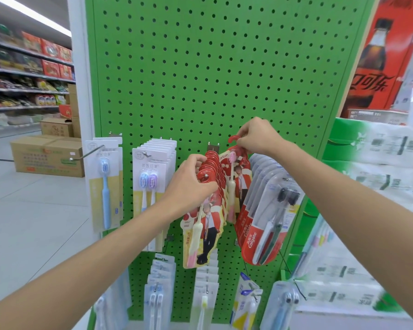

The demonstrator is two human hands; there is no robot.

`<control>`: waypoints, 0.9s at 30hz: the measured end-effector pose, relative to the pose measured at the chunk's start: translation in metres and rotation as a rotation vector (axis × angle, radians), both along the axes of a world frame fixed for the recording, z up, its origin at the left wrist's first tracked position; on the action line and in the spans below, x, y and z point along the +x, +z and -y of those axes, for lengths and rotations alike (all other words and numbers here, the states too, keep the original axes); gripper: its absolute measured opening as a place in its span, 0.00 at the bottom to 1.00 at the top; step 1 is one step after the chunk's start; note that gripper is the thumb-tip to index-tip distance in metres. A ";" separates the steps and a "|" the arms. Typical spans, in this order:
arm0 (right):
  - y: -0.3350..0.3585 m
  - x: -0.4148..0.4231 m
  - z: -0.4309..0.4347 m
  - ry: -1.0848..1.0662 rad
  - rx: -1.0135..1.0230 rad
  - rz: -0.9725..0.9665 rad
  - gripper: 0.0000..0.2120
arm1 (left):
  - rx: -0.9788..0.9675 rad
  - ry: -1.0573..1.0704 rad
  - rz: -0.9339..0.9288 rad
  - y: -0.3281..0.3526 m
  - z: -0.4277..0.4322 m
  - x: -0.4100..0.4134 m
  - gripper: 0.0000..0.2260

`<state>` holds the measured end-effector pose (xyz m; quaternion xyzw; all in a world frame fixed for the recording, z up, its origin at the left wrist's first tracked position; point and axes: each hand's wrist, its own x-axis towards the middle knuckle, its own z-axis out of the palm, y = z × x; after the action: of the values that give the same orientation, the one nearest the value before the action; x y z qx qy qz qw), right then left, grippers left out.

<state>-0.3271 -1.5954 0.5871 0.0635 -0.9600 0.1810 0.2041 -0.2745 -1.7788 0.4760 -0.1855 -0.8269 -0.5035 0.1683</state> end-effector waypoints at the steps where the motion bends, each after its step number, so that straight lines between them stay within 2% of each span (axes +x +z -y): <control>1: -0.002 0.000 0.002 0.002 0.014 0.010 0.07 | 0.004 -0.001 0.000 0.000 0.000 0.000 0.27; 14: -0.019 -0.021 0.037 0.084 0.045 0.139 0.08 | -0.003 -0.027 0.011 0.006 0.002 0.004 0.28; 19: -0.022 -0.018 0.040 0.109 0.001 0.150 0.19 | -0.010 -0.038 0.007 0.007 0.004 0.006 0.29; 22: -0.017 -0.006 0.030 0.123 -0.026 0.116 0.23 | -0.041 -0.016 -0.025 0.010 0.005 0.010 0.31; 24: -0.010 0.008 0.020 0.142 -0.055 0.055 0.21 | -0.063 0.024 -0.056 0.015 0.004 0.016 0.32; 27: -0.001 0.032 0.002 0.142 -0.066 -0.063 0.16 | -0.188 0.186 -0.201 0.022 -0.001 0.025 0.30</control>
<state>-0.2948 -1.5973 0.5862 0.1305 -0.9397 0.2243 0.2227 -0.2500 -1.7778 0.4982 -0.1724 -0.8630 -0.3851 0.2778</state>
